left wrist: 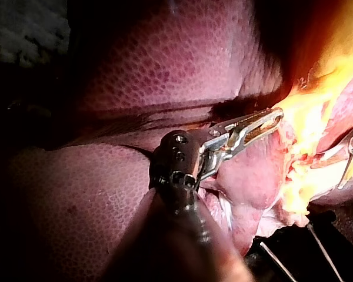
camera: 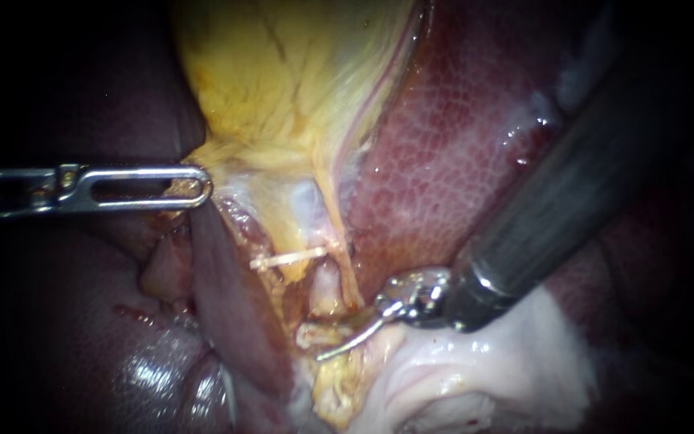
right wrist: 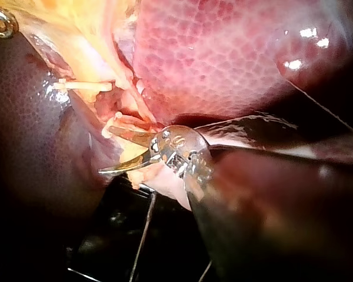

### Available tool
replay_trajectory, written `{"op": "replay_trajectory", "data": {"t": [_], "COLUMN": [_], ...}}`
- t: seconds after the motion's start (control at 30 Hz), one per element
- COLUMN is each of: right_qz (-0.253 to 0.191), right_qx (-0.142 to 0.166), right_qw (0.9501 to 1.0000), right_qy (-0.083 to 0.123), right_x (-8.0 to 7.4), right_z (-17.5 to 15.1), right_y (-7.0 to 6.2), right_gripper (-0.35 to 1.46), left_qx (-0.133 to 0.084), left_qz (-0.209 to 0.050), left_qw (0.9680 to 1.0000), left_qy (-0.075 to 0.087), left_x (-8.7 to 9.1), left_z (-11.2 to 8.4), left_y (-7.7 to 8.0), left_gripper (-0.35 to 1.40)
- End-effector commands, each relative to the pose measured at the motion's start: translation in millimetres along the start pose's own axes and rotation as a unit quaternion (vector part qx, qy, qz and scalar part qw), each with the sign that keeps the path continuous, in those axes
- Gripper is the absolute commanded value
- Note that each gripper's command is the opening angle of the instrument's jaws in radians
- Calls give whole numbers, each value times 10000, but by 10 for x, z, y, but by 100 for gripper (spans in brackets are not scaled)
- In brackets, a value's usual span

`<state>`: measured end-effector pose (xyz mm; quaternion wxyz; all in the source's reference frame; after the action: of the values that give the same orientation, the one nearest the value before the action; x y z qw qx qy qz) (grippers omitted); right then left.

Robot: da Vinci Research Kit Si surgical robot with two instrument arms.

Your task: Go back from the cut left tube

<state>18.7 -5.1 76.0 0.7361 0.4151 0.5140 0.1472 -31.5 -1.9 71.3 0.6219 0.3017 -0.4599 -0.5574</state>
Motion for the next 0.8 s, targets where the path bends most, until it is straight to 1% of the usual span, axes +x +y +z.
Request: {"op": "replay_trajectory", "data": {"t": [0.03,0.07,0.17,0.2,0.27,0.37,0.47,0.6,0.73,0.8], "right_qz": [-72,-131,-353,-383,-464,-562,-633,-666,-665,-666], "right_qx": [-99,-148,-498,-567,-734,-938,-987,-1047,-1062,-1059], "right_qw": [9999,9998,9979,9973,9958,9935,9925,9917,9915,9915], "right_qy": [52,78,225,248,291,330,345,348,347,347], "right_x": [8,12,36,42,53,64,73,79,80,80], "right_z": [-13,-19,-54,-63,-81,-102,-117,-130,-134,-134], "right_y": [-1,-1,-4,-5,-9,-16,-23,-31,-35,-35], "right_gripper": [143,143,143,143,143,143,143,143,143,143], "left_qx": [-1,-1,-2,-2,-3,-3,-5,-15,-64,-34], "left_qz": [0,0,2,4,8,11,10,14,37,56], "left_qw": [10000,10000,10000,10000,10000,10000,10000,10000,10000,10000], "left_qy": [-1,-1,-2,-3,-4,-5,-7,-17,-67,-52], "left_x": [0,0,0,1,1,2,2,4,13,19], "left_z": [0,0,1,1,2,2,3,6,21,34], "left_y": [0,0,1,2,4,4,4,4,6,10], "left_gripper": [-35,-35,-35,-35,-35,-35,-35,-35,-35,-35]}}
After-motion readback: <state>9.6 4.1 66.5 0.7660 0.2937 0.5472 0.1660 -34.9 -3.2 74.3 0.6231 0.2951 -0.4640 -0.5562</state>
